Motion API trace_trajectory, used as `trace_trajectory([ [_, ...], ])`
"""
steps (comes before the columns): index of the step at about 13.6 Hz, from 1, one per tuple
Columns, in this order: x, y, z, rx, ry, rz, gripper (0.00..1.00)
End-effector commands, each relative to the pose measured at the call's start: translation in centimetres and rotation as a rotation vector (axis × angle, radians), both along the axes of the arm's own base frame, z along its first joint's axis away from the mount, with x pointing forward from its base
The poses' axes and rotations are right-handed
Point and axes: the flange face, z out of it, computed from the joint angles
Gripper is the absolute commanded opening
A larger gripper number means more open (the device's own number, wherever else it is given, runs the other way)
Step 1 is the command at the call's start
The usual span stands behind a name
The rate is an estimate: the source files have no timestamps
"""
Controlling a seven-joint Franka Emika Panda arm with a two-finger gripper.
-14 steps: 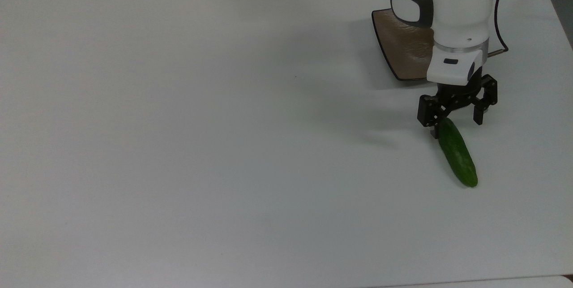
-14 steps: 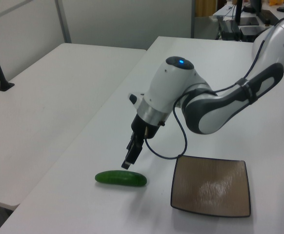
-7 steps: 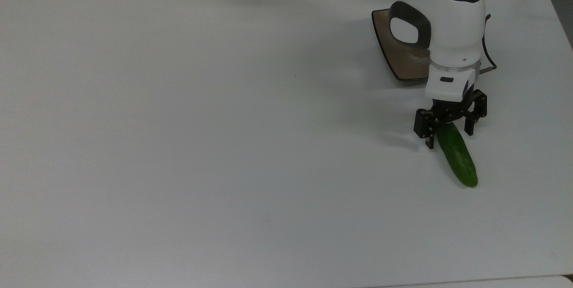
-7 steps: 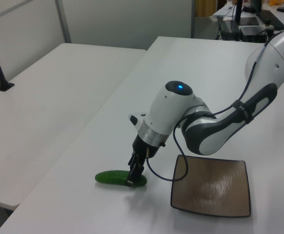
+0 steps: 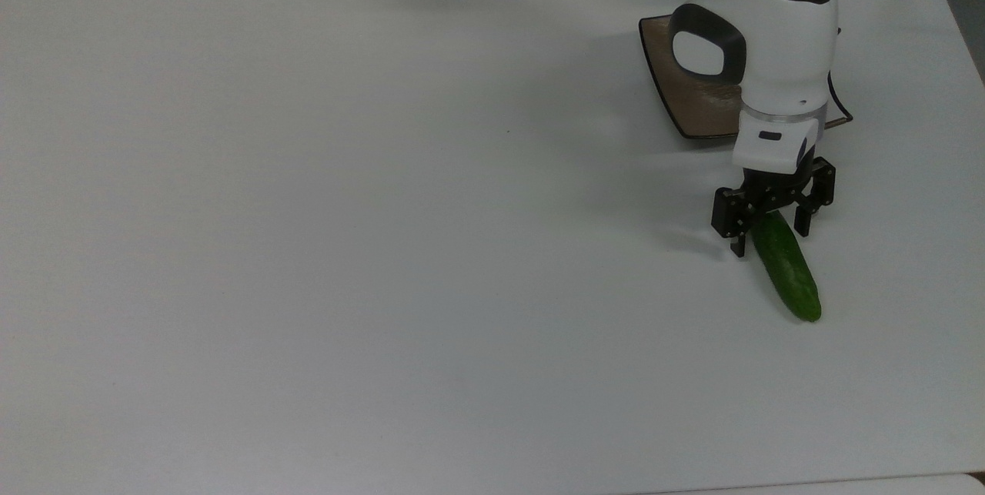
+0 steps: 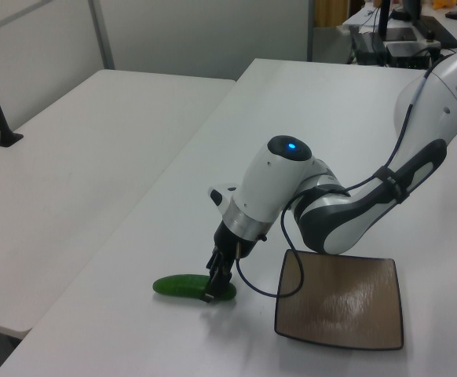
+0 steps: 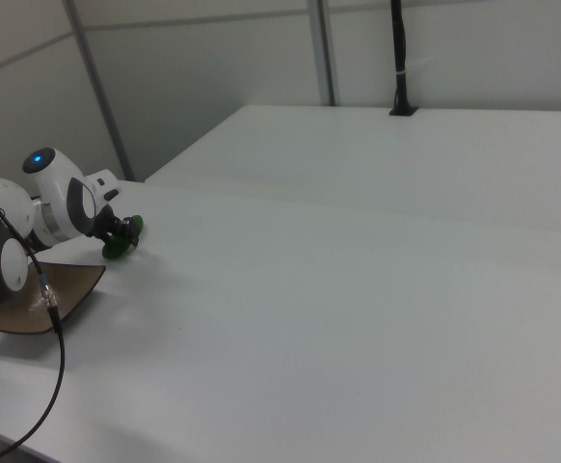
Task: Cucumber placed on a ceramic plate
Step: 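Close the gripper around the cucumber's middle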
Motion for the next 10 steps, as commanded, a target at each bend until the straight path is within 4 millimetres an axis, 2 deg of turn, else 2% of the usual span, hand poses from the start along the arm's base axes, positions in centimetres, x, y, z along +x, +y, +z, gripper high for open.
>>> trace_trajectory([
  [1, 0.02, 0.42, 0.09, 0.008, -0.023, -0.012, 0.51],
  [6, 0.02, 0.42, 0.09, 0.009, -0.022, -0.013, 0.06],
  [7, 0.12, 0.30, 0.10, 0.011, -0.021, -0.016, 0.00],
  [10, 0.17, 0.15, 0.39, 0.015, -0.018, -0.021, 0.00],
])
